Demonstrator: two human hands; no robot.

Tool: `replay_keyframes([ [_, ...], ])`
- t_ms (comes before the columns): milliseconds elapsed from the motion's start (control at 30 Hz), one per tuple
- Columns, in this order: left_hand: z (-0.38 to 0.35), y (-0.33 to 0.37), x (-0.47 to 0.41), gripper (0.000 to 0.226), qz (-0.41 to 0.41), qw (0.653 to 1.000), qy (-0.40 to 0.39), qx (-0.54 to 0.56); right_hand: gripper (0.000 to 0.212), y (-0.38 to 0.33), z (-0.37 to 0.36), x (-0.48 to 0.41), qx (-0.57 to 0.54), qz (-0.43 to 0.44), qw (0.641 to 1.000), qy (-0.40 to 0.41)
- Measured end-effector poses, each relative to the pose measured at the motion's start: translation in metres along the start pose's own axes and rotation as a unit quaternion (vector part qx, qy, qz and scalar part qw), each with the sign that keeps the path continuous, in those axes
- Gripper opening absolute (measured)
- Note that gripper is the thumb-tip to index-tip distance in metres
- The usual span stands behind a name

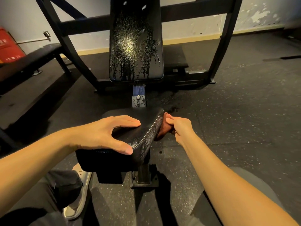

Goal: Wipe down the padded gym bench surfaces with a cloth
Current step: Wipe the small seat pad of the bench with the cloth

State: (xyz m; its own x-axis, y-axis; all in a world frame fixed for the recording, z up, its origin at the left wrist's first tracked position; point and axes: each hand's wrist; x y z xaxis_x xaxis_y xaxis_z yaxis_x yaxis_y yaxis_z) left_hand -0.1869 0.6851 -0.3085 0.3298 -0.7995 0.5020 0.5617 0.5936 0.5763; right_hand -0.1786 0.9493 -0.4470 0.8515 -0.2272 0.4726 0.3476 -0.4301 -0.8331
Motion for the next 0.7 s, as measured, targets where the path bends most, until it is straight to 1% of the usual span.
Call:
replay_keyframes([
  [33, 0.0, -0.001, 0.0, 0.089, -0.003, 1.0, 0.0, 0.0, 0.012, -0.002, 0.001, 0.01, 0.032, 0.005, 0.999, -0.014],
  [167, 0.0, -0.003, -0.002, 0.093, -0.007, 1.0, -0.006, -0.002, 0.011, -0.007, 0.006, 0.05, 0.121, 0.097, 0.979, -0.135],
  [200, 0.0, -0.003, -0.003, 0.094, -0.005, 1.0, -0.008, -0.004, 0.01, -0.007, 0.005, 0.052, 0.145, 0.112, 0.974, -0.135],
  [233, 0.0, -0.004, -0.003, 0.094, -0.005, 1.0, -0.007, -0.005, 0.011, -0.007, 0.003, 0.046, 0.162, 0.126, 0.972, -0.116],
  [300, 0.0, -0.003, -0.003, 0.093, -0.006, 1.0, -0.004, -0.002, 0.011, -0.009, -0.002, 0.024, 0.19, 0.134, 0.972, -0.045],
  [367, 0.0, -0.002, -0.004, 0.091, -0.006, 1.0, -0.002, 0.001, 0.003, -0.009, -0.006, -0.003, 0.215, 0.113, 0.97, 0.021],
  [400, 0.0, -0.001, -0.003, 0.09, -0.005, 1.0, -0.002, 0.003, 0.004, -0.01, -0.008, -0.011, 0.215, 0.096, 0.971, 0.048],
  [467, -0.001, -0.001, -0.003, 0.088, -0.009, 1.0, 0.003, 0.001, 0.007, -0.008, -0.008, -0.019, 0.195, 0.076, 0.976, 0.055],
  [500, -0.001, -0.002, -0.003, 0.088, -0.014, 1.0, 0.005, 0.001, 0.005, -0.007, -0.009, -0.012, 0.193, 0.076, 0.977, 0.039],
  [567, -0.001, -0.002, -0.004, 0.087, -0.02, 1.0, 0.01, 0.004, 0.023, -0.006, -0.008, 0.021, 0.218, 0.107, 0.97, -0.011],
  [633, 0.0, -0.004, -0.005, 0.087, -0.023, 1.0, 0.008, 0.003, 0.035, 0.003, -0.006, 0.066, 0.241, 0.148, 0.955, -0.092],
  [700, -0.001, -0.005, -0.007, 0.088, -0.028, 1.0, 0.009, 0.004, 0.034, 0.017, -0.007, 0.103, 0.259, 0.164, 0.936, -0.174],
])
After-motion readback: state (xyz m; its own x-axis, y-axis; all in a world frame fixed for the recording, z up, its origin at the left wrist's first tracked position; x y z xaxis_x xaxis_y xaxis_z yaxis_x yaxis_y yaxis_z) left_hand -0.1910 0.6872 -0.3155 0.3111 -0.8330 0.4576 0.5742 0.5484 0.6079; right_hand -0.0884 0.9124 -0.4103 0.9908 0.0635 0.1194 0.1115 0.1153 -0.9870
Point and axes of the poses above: each hand's wrist, its own x-axis away from the middle knuckle, its own z-axis out of the back of the hand, y = z × x, and after that the axes turned 15 degrees about -y, right-handed
